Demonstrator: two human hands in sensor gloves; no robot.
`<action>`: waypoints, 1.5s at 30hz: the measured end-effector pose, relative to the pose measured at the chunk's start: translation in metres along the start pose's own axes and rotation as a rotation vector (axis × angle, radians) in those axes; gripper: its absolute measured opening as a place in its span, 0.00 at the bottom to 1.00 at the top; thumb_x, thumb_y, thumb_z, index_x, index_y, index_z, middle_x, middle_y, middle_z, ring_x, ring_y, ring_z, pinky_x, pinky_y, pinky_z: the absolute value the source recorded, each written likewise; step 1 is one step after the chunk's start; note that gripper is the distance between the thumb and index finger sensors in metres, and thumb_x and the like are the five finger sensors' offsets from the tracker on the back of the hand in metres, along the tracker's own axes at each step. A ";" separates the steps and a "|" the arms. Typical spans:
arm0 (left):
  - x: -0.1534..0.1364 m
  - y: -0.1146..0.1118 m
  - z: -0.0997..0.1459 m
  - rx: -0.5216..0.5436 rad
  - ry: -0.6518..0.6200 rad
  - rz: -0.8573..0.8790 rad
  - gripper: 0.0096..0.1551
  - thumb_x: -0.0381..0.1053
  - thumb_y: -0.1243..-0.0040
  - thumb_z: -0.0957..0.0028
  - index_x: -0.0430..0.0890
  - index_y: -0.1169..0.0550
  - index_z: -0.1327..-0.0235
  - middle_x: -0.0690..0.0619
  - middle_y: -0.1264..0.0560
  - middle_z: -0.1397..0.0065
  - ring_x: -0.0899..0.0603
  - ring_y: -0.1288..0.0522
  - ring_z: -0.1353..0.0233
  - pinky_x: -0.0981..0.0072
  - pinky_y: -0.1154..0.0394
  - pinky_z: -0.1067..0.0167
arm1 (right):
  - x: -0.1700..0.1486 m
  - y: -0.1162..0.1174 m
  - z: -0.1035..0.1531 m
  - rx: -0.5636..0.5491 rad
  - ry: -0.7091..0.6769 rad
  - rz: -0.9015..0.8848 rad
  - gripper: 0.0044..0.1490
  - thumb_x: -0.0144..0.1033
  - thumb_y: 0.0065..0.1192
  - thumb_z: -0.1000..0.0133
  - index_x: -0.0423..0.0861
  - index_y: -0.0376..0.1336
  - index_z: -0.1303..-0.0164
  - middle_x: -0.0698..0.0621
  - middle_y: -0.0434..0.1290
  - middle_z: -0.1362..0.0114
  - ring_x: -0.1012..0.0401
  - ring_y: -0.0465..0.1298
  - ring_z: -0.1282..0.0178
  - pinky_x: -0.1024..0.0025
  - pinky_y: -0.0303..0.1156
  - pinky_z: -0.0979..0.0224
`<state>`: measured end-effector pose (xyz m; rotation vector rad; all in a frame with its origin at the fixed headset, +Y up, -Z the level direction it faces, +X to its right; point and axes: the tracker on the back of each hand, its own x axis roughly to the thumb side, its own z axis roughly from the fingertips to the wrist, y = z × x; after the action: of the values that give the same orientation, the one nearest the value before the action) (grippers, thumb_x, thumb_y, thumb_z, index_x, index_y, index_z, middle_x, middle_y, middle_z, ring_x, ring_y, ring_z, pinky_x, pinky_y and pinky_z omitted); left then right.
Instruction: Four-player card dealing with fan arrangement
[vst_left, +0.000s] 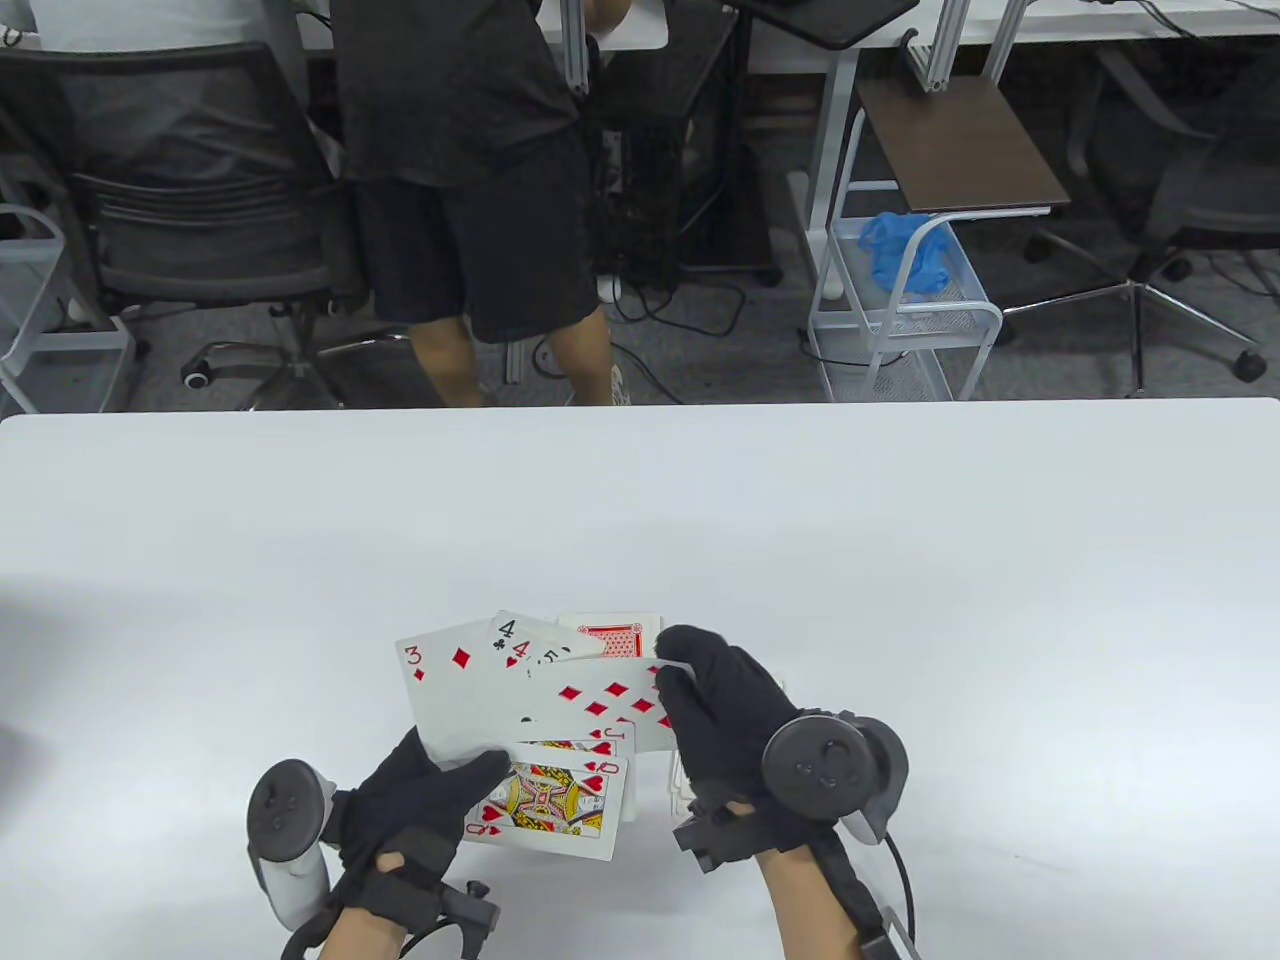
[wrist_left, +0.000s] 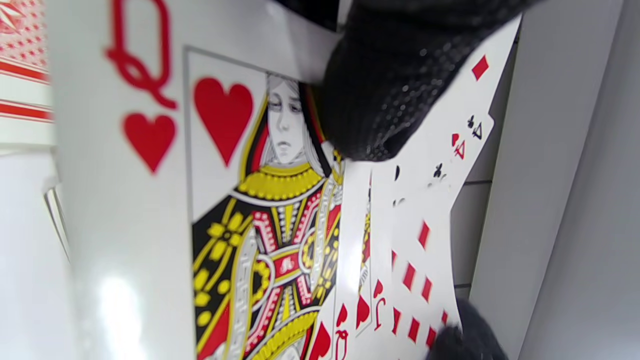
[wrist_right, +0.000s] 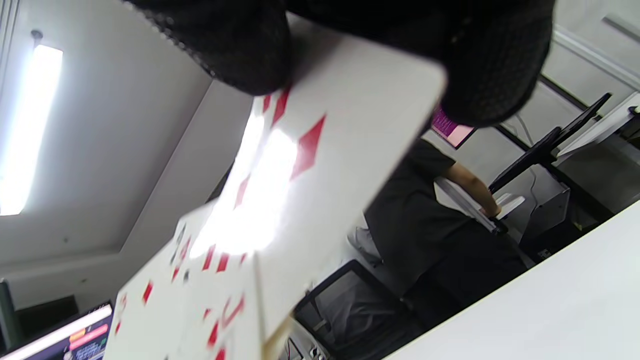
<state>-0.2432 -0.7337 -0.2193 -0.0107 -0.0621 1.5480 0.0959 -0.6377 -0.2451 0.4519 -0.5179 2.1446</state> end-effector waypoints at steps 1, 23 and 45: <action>-0.001 0.000 0.001 0.013 0.030 0.046 0.24 0.50 0.20 0.55 0.52 0.16 0.44 0.54 0.08 0.46 0.45 0.05 0.53 0.64 0.05 0.59 | -0.001 -0.009 -0.001 -0.035 0.006 -0.009 0.25 0.31 0.63 0.38 0.43 0.64 0.30 0.45 0.80 0.39 0.46 0.82 0.45 0.38 0.74 0.38; -0.001 -0.002 -0.005 -0.126 0.039 0.068 0.23 0.53 0.20 0.54 0.53 0.16 0.46 0.54 0.09 0.46 0.43 0.07 0.50 0.58 0.08 0.55 | 0.043 -0.001 -0.052 -0.008 -0.196 0.158 0.25 0.31 0.72 0.42 0.54 0.70 0.33 0.53 0.82 0.34 0.48 0.82 0.41 0.36 0.72 0.33; 0.010 0.012 0.000 0.017 -0.040 -0.052 0.24 0.52 0.19 0.55 0.54 0.16 0.45 0.55 0.09 0.46 0.45 0.06 0.53 0.63 0.06 0.60 | 0.043 0.035 -0.023 0.128 -0.163 0.234 0.45 0.31 0.73 0.45 0.37 0.58 0.16 0.45 0.80 0.41 0.55 0.83 0.54 0.44 0.78 0.39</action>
<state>-0.2546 -0.7230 -0.2195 0.0350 -0.0806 1.4970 0.0402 -0.6167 -0.2503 0.6703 -0.5488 2.3873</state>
